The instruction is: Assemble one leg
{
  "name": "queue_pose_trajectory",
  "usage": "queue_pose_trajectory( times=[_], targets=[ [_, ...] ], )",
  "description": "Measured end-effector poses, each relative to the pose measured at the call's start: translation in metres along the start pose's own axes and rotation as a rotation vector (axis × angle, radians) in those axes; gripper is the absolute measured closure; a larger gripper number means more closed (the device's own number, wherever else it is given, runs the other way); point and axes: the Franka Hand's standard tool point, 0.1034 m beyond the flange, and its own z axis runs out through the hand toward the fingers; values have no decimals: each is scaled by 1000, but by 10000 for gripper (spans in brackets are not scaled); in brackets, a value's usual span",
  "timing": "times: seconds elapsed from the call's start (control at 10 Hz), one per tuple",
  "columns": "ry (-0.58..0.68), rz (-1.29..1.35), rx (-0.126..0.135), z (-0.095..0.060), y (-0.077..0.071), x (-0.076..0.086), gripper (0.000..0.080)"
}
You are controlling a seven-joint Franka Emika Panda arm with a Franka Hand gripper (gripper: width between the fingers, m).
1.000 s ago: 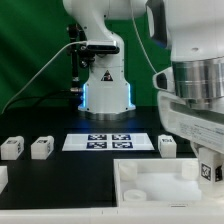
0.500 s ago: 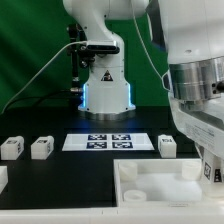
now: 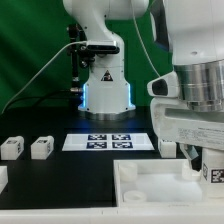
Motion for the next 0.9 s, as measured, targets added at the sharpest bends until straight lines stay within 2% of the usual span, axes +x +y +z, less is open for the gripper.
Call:
queue_pose_trajectory(
  times=[0.2, 0.4, 0.5, 0.7, 0.9],
  targets=[
    [1, -242, -1, 0, 0, 0, 151],
    [24, -566, -46, -6, -4, 4, 151],
    [38, -721, -50, -7, -6, 7, 151],
    [38, -691, -45, -7, -6, 7, 151],
    [36, -494, -32, -6, -7, 5, 426]
  ],
)
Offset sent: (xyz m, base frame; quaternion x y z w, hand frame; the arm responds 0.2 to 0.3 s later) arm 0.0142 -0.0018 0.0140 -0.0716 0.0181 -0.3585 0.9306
